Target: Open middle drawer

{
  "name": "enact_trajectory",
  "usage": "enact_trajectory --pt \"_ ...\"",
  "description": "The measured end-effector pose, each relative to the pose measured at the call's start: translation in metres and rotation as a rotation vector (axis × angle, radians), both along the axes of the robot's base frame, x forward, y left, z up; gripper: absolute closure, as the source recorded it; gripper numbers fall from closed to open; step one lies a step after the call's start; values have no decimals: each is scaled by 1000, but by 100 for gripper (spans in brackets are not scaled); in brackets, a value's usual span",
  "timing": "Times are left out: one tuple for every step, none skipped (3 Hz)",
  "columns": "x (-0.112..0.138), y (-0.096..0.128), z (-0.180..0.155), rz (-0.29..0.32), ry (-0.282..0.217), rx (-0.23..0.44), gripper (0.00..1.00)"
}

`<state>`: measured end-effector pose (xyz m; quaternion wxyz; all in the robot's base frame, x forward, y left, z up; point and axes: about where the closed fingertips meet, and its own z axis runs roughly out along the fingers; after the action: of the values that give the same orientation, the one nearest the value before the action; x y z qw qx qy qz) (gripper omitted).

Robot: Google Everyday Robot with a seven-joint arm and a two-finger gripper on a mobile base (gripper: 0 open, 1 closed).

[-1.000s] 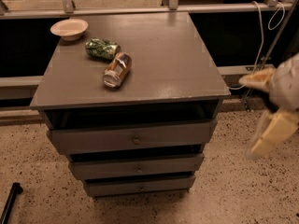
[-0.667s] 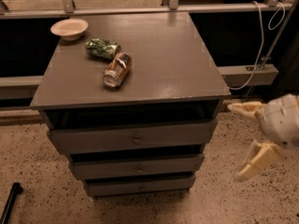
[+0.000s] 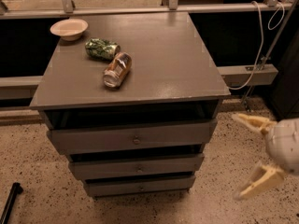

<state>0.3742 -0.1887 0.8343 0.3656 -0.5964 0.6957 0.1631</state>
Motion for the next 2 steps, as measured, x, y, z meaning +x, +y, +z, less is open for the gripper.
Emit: enact_trajectory --pt "-9 14 -56 11 -90 -1 0" --pt "3 10 -61 13 -175 -50 0"
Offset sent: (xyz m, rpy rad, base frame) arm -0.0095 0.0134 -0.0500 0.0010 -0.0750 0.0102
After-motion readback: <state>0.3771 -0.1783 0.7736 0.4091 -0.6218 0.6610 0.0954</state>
